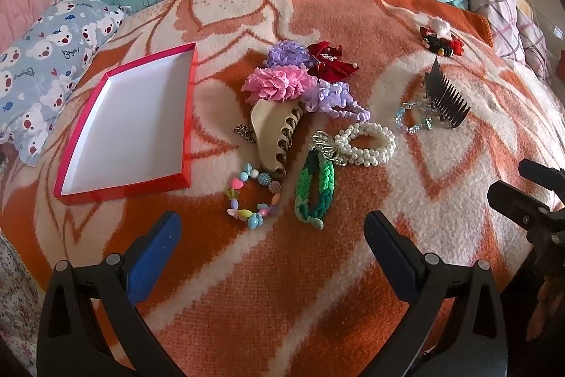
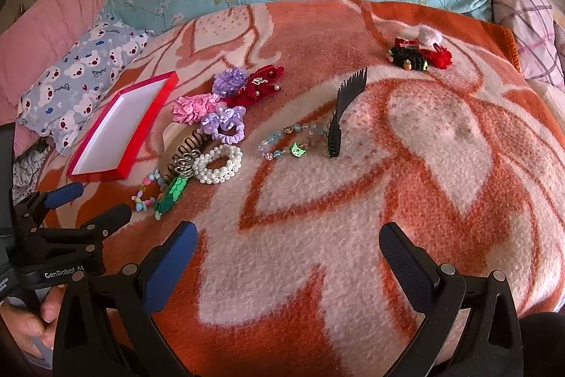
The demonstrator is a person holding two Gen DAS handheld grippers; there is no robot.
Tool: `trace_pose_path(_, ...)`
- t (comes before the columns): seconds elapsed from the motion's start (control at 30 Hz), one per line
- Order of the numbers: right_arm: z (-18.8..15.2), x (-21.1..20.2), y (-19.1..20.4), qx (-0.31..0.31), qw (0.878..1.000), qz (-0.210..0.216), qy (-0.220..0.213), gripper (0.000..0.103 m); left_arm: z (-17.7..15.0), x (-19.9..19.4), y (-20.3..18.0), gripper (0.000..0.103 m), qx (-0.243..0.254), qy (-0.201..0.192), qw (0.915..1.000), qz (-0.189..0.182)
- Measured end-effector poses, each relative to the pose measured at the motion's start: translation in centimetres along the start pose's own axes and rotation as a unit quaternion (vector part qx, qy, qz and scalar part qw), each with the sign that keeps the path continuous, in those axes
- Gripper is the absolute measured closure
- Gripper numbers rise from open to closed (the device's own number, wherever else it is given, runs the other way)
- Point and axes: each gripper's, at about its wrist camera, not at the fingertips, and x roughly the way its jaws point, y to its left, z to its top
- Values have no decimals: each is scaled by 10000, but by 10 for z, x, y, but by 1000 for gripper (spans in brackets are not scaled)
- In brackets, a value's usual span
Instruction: Organize jewelry
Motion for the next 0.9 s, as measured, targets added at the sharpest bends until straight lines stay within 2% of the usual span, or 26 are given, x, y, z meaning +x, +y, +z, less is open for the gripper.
trace_pose_path(0.9,1,0,0,-6,10000,2,8,0,0,2,-6,0,0,19,10000,-24)
